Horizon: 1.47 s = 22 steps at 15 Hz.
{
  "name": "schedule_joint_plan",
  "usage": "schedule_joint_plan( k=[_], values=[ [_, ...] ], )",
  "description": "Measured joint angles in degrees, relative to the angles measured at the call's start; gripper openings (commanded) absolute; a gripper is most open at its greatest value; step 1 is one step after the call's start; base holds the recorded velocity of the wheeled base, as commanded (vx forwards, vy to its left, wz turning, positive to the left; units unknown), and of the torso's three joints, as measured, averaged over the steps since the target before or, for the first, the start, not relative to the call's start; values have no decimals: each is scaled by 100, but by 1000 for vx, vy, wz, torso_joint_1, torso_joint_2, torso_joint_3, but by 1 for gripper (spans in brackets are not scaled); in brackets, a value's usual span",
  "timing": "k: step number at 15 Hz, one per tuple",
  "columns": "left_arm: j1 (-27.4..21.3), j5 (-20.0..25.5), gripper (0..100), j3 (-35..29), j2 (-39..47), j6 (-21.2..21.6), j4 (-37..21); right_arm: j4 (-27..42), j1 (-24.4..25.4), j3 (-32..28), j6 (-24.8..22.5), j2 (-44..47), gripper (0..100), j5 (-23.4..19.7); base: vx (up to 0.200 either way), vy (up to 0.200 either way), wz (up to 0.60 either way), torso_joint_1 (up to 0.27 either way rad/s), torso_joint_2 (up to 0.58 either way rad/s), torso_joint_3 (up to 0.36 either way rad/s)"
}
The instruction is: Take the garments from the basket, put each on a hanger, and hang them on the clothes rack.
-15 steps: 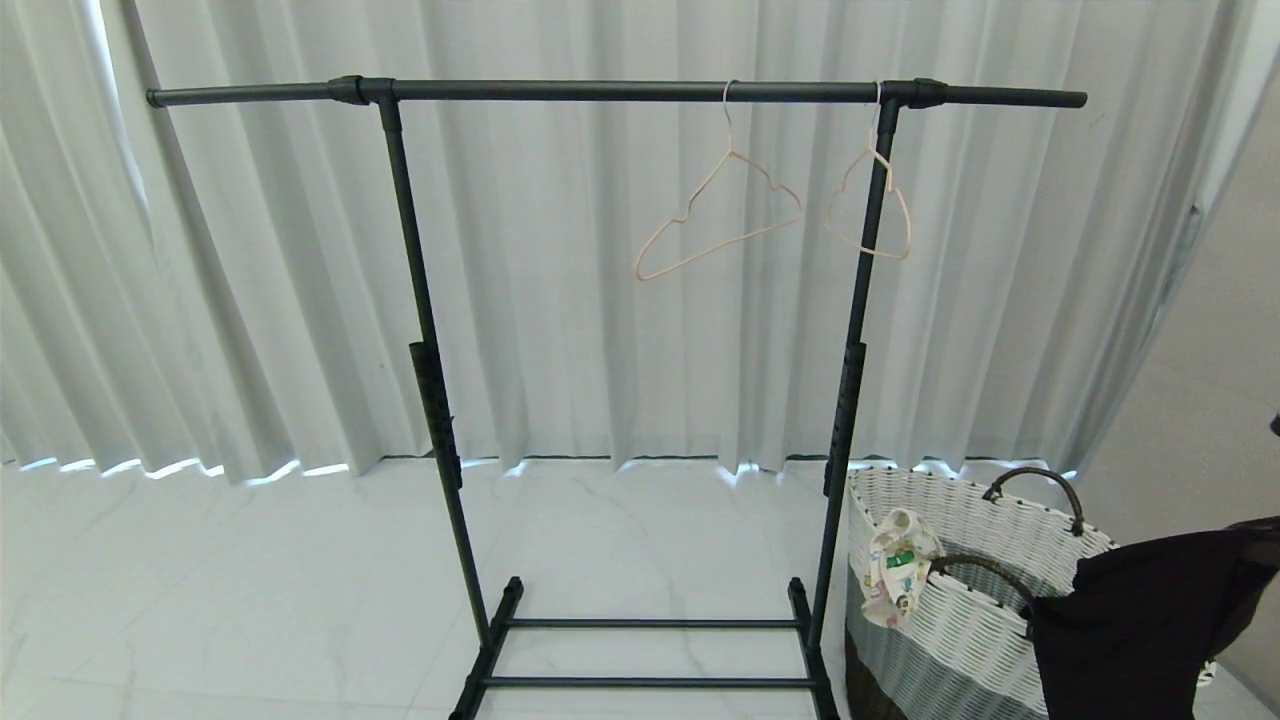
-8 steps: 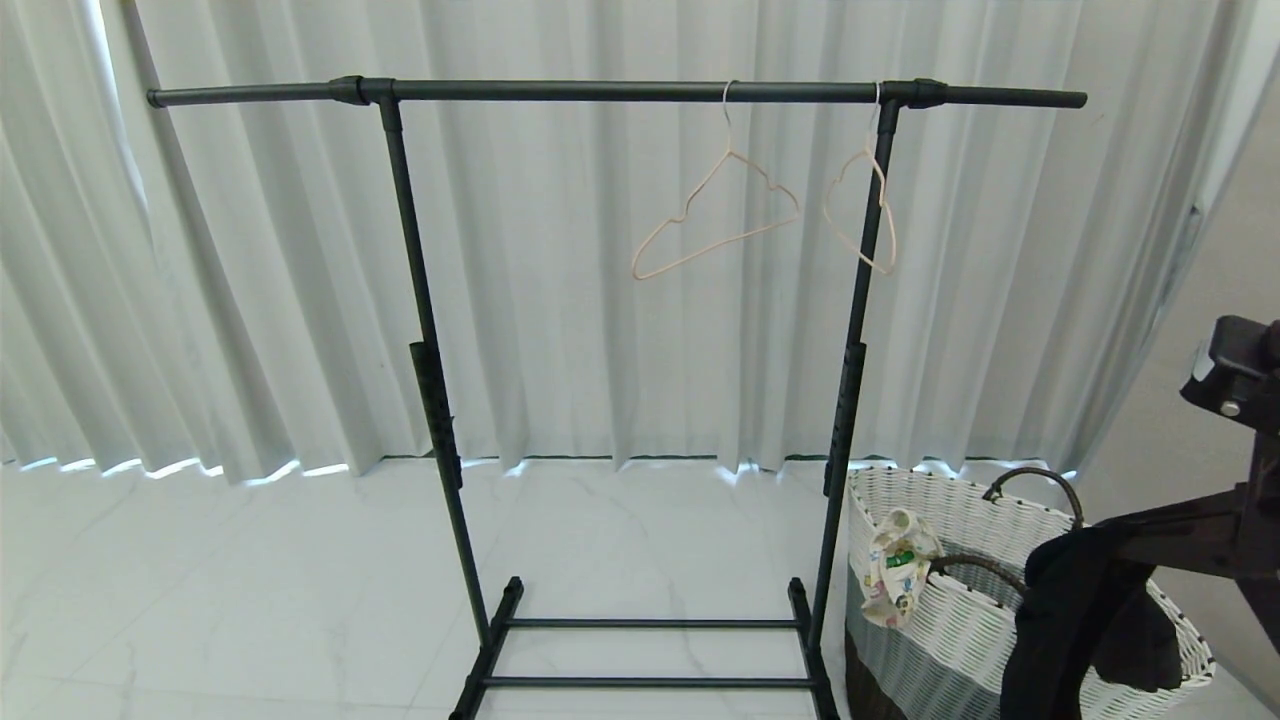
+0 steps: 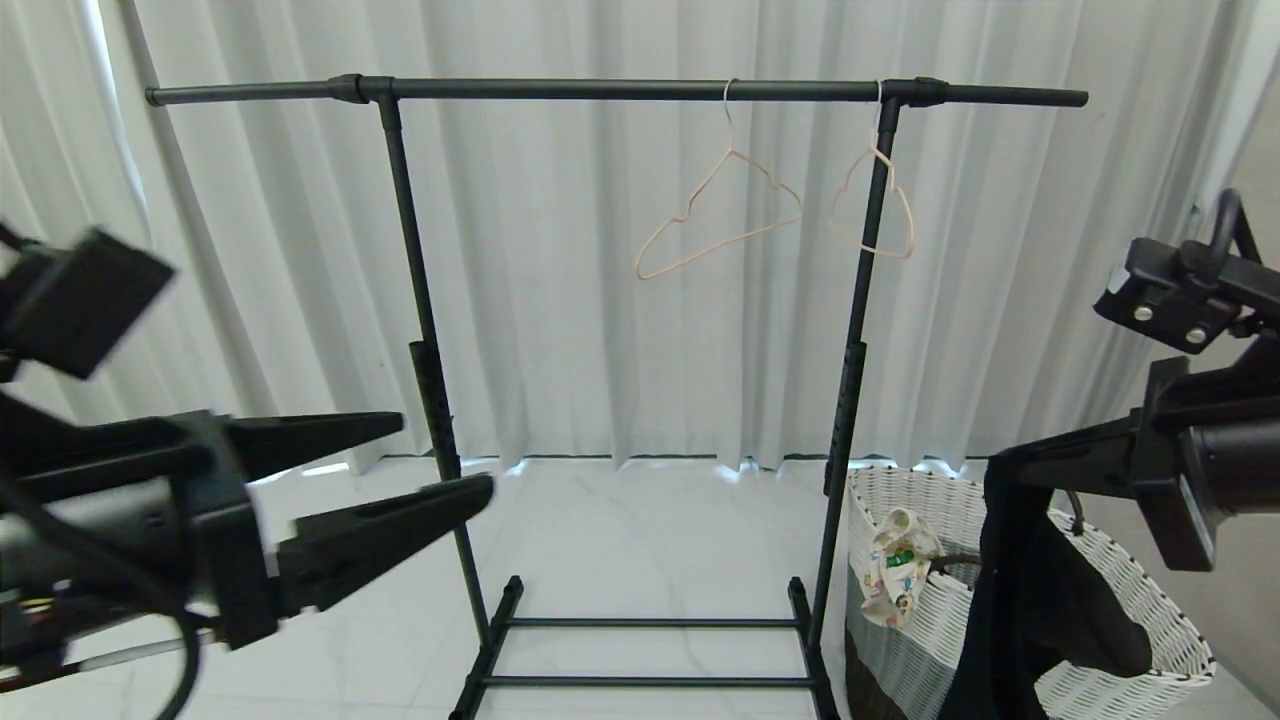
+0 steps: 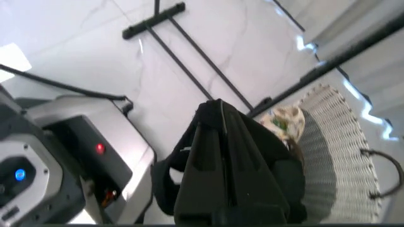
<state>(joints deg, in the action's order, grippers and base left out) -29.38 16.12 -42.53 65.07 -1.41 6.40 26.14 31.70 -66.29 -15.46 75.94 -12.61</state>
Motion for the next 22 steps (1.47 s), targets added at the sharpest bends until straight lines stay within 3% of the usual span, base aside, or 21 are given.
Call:
schedule_joint_plan(
  k=[4,7,10,15,19,22],
  values=[
    [-1268,-473,100,-285,1766,-406,887,-227,107,-118,240,330,0,-52,0,0,0,0,0,0],
    [-1803,-655,100,-394,2933,-600,1710,-230,184,-167,246,416,0,-223,0,0,0,0,0,0],
    [-2205,-695,100,-757,3752,-703,2070,-384,396,-156,246,472,0,-283,0,0,0,0,0,0],
    [-2343,-666,100,-1100,4557,-742,2628,-468,809,-134,255,507,0,-312,0,0,0,0,0,0],
    [-2304,-629,100,-1176,4782,-756,2672,-461,883,-112,255,488,0,-310,0,0,0,0,0,0],
    [-2287,-140,100,-1028,4664,-745,2701,-461,896,-105,262,482,0,-310,0,0,0,0,0,0]
  ],
)
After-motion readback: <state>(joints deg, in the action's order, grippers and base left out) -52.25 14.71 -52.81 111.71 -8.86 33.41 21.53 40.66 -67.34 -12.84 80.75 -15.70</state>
